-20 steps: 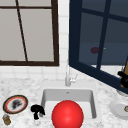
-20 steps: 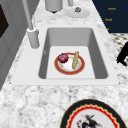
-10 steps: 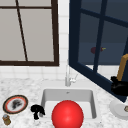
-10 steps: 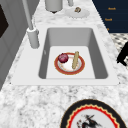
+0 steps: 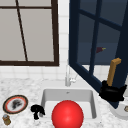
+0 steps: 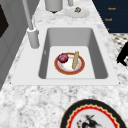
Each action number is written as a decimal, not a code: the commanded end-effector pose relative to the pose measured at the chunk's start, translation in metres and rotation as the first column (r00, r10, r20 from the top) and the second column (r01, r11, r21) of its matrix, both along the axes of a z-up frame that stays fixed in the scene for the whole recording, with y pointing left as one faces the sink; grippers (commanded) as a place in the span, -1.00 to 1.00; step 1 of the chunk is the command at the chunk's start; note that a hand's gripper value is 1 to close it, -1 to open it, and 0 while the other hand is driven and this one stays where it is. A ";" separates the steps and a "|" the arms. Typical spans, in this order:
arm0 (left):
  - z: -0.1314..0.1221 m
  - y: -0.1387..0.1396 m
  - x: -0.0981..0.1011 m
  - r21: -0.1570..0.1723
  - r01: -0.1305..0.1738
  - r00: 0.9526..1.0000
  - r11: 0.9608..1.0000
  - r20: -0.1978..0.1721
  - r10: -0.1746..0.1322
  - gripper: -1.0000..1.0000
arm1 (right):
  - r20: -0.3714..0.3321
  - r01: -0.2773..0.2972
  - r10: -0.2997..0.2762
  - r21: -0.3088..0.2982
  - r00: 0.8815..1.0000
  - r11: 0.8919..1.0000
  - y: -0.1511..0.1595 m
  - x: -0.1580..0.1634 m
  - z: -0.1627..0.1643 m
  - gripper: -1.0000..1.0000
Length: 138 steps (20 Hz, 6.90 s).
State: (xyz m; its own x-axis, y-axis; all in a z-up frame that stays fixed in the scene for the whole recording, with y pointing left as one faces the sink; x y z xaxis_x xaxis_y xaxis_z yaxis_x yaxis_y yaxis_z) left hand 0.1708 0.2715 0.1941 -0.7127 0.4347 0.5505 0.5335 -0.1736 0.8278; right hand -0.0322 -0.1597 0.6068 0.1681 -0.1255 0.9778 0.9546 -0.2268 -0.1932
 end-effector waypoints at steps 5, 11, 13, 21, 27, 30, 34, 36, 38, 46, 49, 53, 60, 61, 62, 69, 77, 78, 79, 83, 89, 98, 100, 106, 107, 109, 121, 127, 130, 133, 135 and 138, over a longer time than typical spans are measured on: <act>0.000 0.000 0.000 0.000 0.000 1.000 1.000 0.000 0.000 0.00 | 0.043 0.074 -0.074 -0.008 0.996 0.997 0.054 -0.030 -0.020 1.00; 0.000 0.000 0.000 0.000 0.000 1.000 1.000 0.000 0.000 0.00 | 0.036 0.166 -0.166 -0.011 0.985 0.986 0.093 -0.038 -0.019 1.00; 0.000 0.000 0.000 0.000 0.000 1.000 1.000 0.000 0.000 0.00 | 0.035 0.194 -0.194 -0.014 0.980 0.981 0.106 -0.041 -0.020 1.00; 0.000 0.000 0.000 0.000 0.000 1.000 1.000 0.000 0.000 0.00 | 0.027 0.301 -0.301 -0.021 0.953 0.953 0.157 -0.045 -0.018 1.00; 0.000 0.000 0.000 0.000 0.000 1.000 1.000 0.000 0.000 0.00 | 0.004 0.385 -0.385 -0.033 0.923 0.922 0.186 -0.031 -0.008 1.00; 0.000 0.000 0.000 0.000 0.000 1.000 1.000 0.000 0.000 0.00 | -0.004 0.412 -0.412 -0.038 0.911 0.910 0.199 -0.027 -0.009 1.00; 0.000 0.000 0.000 0.000 0.000 1.000 1.000 0.000 0.000 0.00 | -0.031 0.430 -0.431 -0.044 0.902 0.902 0.206 -0.019 -0.008 1.00; 0.000 0.000 0.000 0.000 0.000 1.000 1.000 0.000 0.000 0.00 | 0.001 0.438 -0.438 -0.035 0.899 0.898 0.203 -0.018 -0.004 1.00; 0.000 0.000 0.000 0.000 0.000 1.000 1.000 0.000 0.000 0.00 | 0.008 0.525 -0.526 -0.046 0.851 0.850 0.200 -0.008 -0.004 -1.00; 0.000 0.000 0.000 0.000 0.000 1.000 1.000 0.000 0.000 0.00 | 0.068 0.513 -0.510 -0.045 0.857 0.857 0.188 -0.036 -0.013 -1.00; 0.000 0.000 0.000 0.000 0.000 1.000 1.000 0.000 0.000 0.00 | 0.074 0.420 -0.413 -0.113 0.908 0.901 0.205 -0.044 -0.024 -1.00; 0.000 0.000 0.000 0.000 0.000 1.000 1.000 0.000 0.000 0.00 | 0.054 0.372 -0.369 -0.147 0.928 0.916 0.223 -0.064 -0.036 -1.00; 0.000 0.000 0.000 0.000 0.000 1.000 1.000 0.000 0.000 0.00 | -0.039 0.347 -0.374 -0.293 0.927 0.891 0.235 -0.087 -0.047 -1.00; 0.000 0.000 0.000 0.000 0.000 1.000 1.000 0.000 0.000 0.00 | -0.044 0.350 -0.382 -0.315 0.923 0.882 0.237 -0.089 -0.048 -1.00; 0.000 0.000 0.000 0.000 0.000 1.000 1.000 0.000 0.000 0.00 | -0.053 0.349 -0.386 -0.329 0.921 0.877 0.237 -0.089 -0.050 -1.00; 0.000 0.000 0.000 0.000 0.000 1.000 1.000 0.000 0.000 0.00 | -0.112 0.337 -0.417 -0.421 0.902 0.842 0.232 -0.077 -0.063 -1.00; 0.000 0.000 0.000 0.000 0.000 1.000 1.000 0.000 0.000 0.00 | -0.176 0.245 -0.392 -0.539 0.903 0.806 0.221 -0.070 -0.072 -1.00; 0.000 0.000 0.000 0.000 0.000 1.000 1.000 0.000 0.000 0.00 | -0.184 0.234 -0.391 -0.553 0.902 0.800 0.220 -0.069 -0.073 -1.00; 0.000 0.000 0.000 0.000 0.000 1.000 1.000 0.000 0.000 0.00 | -0.192 0.224 -0.390 -0.565 0.901 0.794 0.219 -0.068 -0.074 -1.00; 0.000 0.000 0.000 0.000 0.000 1.000 1.000 0.000 0.000 0.00 | -0.217 0.179 -0.385 -0.617 0.897 0.766 0.215 -0.065 -0.078 -1.00; 0.000 0.000 0.000 0.000 0.000 1.000 1.000 0.000 0.000 0.00 | -0.257 0.116 -0.386 -0.682 0.886 0.722 0.197 -0.060 -0.087 -1.00; 0.000 0.000 0.000 0.000 0.000 1.000 1.000 0.000 0.000 0.00 | -0.247 0.069 -0.377 -0.753 0.893 0.655 0.153 -0.057 -0.126 -1.00; 0.000 0.000 0.000 0.000 0.000 1.000 1.000 0.000 0.000 0.00 | -0.226 0.062 -0.384 -0.790 0.895 0.610 0.157 -0.065 -0.143 -1.00; 0.000 0.000 0.000 0.000 0.000 1.000 1.000 0.000 0.000 0.00 | -0.200 0.060 -0.386 -0.821 0.900 0.567 0.158 -0.067 -0.187 -1.00; 0.000 0.000 0.000 0.000 0.000 1.000 1.000 0.000 0.000 0.00 | -0.195 0.062 -0.382 -0.821 0.903 0.568 0.156 -0.070 -0.195 -1.00; 0.000 0.000 0.000 0.000 0.000 1.000 1.000 0.000 0.000 0.00 | -0.227 0.040 -0.384 -0.816 0.895 0.576 0.144 -0.071 -0.211 -1.00; 0.000 0.000 0.000 0.000 0.000 1.000 1.000 0.000 0.000 0.00 | -0.288 -0.046 -0.348 -0.825 0.892 0.563 0.079 -0.071 -0.280 -1.00; 0.000 0.000 0.000 0.000 0.000 1.000 1.000 0.000 0.000 0.00 | -0.367 -0.099 -0.336 -0.788 0.868 0.607 0.070 -0.070 -0.295 -1.00; 0.000 0.000 0.000 0.000 0.000 1.000 1.000 0.000 0.000 0.00 | -0.380 -0.103 -0.318 -0.767 0.869 0.633 0.062 -0.061 -0.298 -1.00; 0.000 0.000 0.000 0.000 0.000 1.000 1.000 0.000 0.000 0.00 | -0.376 -0.096 -0.303 -0.751 0.876 0.654 0.057 -0.055 -0.301 -1.00; 0.000 0.000 0.000 0.000 0.000 1.000 1.000 0.000 0.000 0.00 | -0.382 -0.104 -0.296 -0.747 0.876 0.657 0.054 -0.052 -0.302 -1.00; 0.000 0.000 0.000 0.000 0.000 1.000 1.000 0.000 0.000 0.00 | -0.398 -0.119 -0.292 -0.743 0.869 0.658 0.049 -0.046 -0.301 -1.00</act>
